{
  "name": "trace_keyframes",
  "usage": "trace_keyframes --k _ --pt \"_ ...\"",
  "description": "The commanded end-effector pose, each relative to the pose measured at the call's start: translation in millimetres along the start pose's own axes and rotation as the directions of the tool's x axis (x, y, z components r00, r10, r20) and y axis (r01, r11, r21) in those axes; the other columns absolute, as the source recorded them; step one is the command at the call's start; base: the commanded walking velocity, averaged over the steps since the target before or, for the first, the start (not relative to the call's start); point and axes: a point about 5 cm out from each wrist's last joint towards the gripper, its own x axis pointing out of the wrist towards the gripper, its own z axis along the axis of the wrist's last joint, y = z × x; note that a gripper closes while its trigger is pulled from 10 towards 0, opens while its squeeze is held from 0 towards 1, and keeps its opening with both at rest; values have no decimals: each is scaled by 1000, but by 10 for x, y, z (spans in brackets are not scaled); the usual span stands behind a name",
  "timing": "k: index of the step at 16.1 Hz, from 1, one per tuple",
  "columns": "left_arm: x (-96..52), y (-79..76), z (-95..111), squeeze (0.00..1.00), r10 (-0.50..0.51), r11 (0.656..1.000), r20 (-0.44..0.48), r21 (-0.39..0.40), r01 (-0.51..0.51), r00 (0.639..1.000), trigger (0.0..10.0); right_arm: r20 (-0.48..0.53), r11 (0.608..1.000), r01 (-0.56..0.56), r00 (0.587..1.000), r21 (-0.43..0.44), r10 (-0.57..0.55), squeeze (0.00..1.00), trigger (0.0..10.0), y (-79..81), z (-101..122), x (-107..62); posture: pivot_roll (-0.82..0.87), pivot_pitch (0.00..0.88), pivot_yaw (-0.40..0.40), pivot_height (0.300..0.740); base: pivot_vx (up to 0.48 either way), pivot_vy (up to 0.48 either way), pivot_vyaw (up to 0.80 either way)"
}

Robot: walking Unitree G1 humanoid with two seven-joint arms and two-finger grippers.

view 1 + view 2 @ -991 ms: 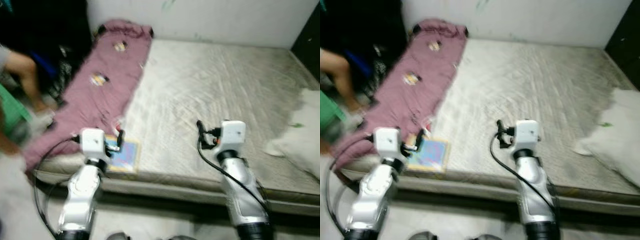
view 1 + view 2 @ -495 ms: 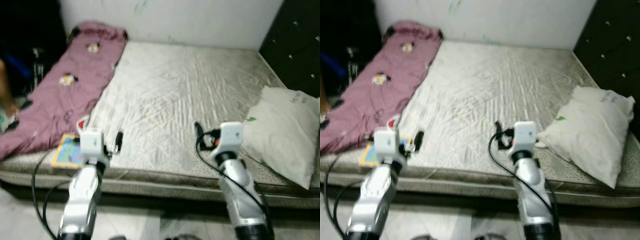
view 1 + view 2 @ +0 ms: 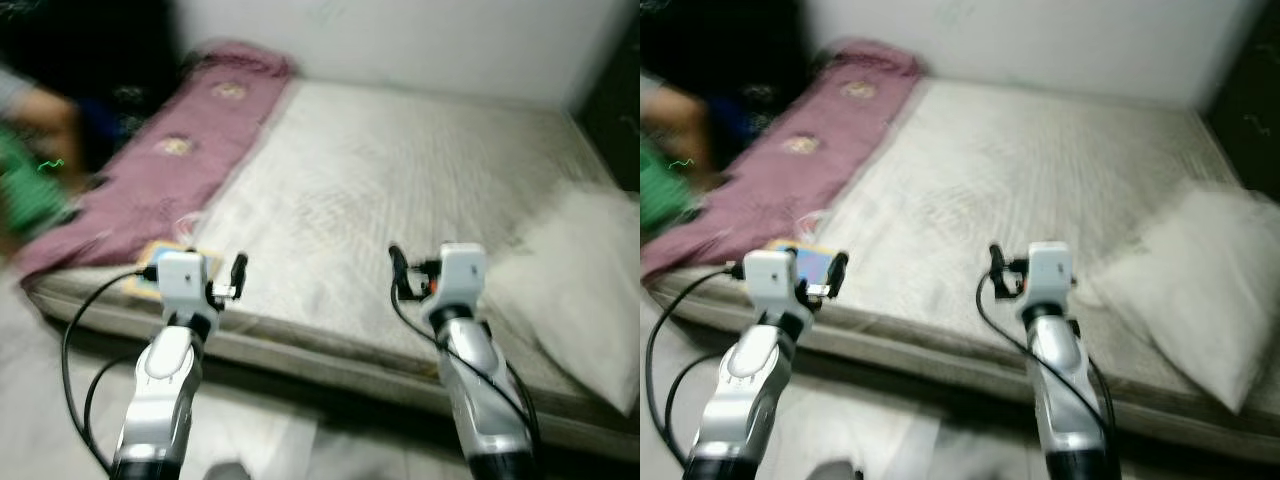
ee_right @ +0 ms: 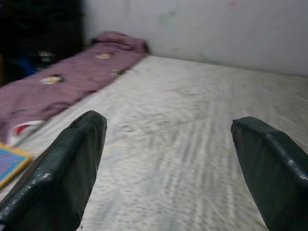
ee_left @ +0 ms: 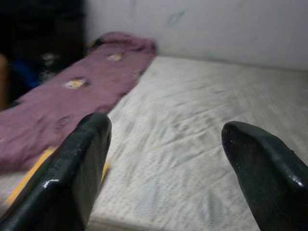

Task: Clean up the room

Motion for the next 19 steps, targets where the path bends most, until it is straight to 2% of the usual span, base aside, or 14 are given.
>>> trace_keyframes --k 1,6,13,17,19 --pt "13 13 17 0 -1 1000 2 5 1 1000 10000 6 1000 -1 1000 2 1 0 10000 5 17 9 21 0 -19 740 0 0 0" --pt "14 8 26 0 -12 1000 10 -4 12 1000 10000 6 1000 -1 1000 2 1 0 10000 6 19 14 19 0 -18 740 0 0 0" --pt "17 15 22 0 -14 1000 4 -2 14 1000 10000 8 1000 6 1000 10 -6 0 10000 4 24 15 18 0 -15 740 263 0 0" --pt "17 15 20 0 -14 1000 3 -1 14 1000 10000 5 1000 13 1000 16 -13 0 10000 -5 18 18 18 0 -15 740 262 0 -800" --pt "15 13 20 0 -16 1000 3 -1 16 1000 10000 6 1000 13 1000 16 -13 0 10000 -5 20 15 19 0 -15 740 261 0 0"
